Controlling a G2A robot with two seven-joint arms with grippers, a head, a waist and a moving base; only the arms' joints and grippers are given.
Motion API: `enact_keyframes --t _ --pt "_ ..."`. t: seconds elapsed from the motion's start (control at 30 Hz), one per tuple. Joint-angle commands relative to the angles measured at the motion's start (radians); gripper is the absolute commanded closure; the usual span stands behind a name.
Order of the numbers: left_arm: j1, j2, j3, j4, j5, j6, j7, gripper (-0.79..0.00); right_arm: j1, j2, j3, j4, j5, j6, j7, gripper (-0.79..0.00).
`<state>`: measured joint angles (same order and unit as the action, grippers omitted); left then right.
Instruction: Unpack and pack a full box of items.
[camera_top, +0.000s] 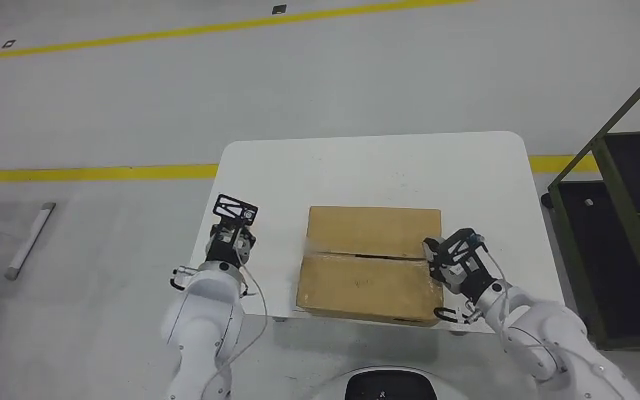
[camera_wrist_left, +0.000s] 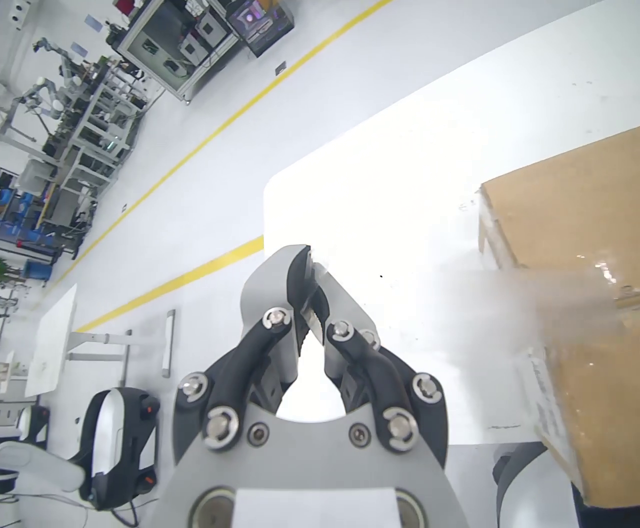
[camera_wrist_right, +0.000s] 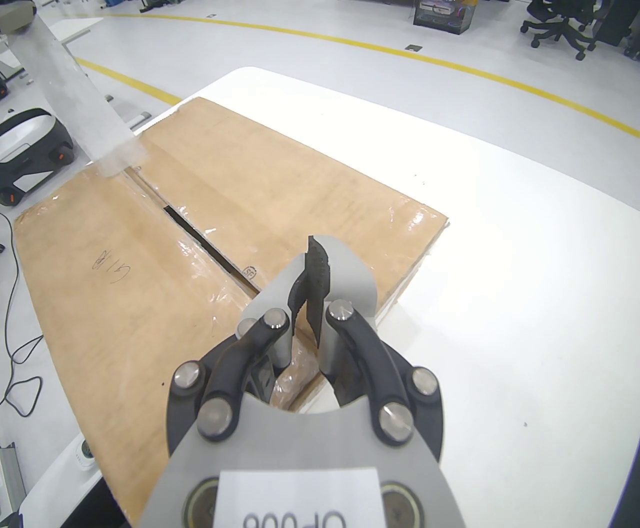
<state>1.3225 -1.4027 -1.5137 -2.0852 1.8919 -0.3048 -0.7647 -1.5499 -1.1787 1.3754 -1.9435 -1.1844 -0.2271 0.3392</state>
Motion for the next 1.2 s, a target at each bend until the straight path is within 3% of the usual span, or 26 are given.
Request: enact_keyframes --t 0.0,0.43,0.47,0.5,0.8,1.0,1.17 --pt "-0.003 0.001 -0.01 0.005 0.014 0.027 0.004 0.0 0.002 0.0 0.001 0.003 0.001 -0.001 0.001 0.0" --pt "-0.007 0.004 -0.063 0.016 0.124 0.167 -0.044 -0.018 0.027 0.002 0.011 0.025 0.017 -0.018 0.012 0.0" --pt "-0.004 0.004 -0.059 0.018 0.126 0.171 -0.048 -0.268 0.028 0.002 0.012 0.026 0.018 -0.019 0.011 0.0" --pt "-0.003 0.003 -0.056 0.018 0.132 0.174 -0.052 -0.785 0.028 0.002 0.013 0.027 0.019 -0.021 0.012 0.0" --pt "0.005 0.001 -0.082 0.001 0.209 0.278 -0.091 -0.785 0.027 0.003 0.022 0.026 0.028 -0.015 0.021 0.0" --pt "0.016 0.001 -0.116 -0.023 0.232 0.295 -0.088 -0.785 0.017 0.005 0.029 0.015 0.027 -0.012 0.02 0.0" --pt "0.015 -0.005 -0.073 -0.046 0.142 0.285 -0.058 -0.785 0.006 0.006 0.052 -0.008 0.034 0.002 0.007 0.0"
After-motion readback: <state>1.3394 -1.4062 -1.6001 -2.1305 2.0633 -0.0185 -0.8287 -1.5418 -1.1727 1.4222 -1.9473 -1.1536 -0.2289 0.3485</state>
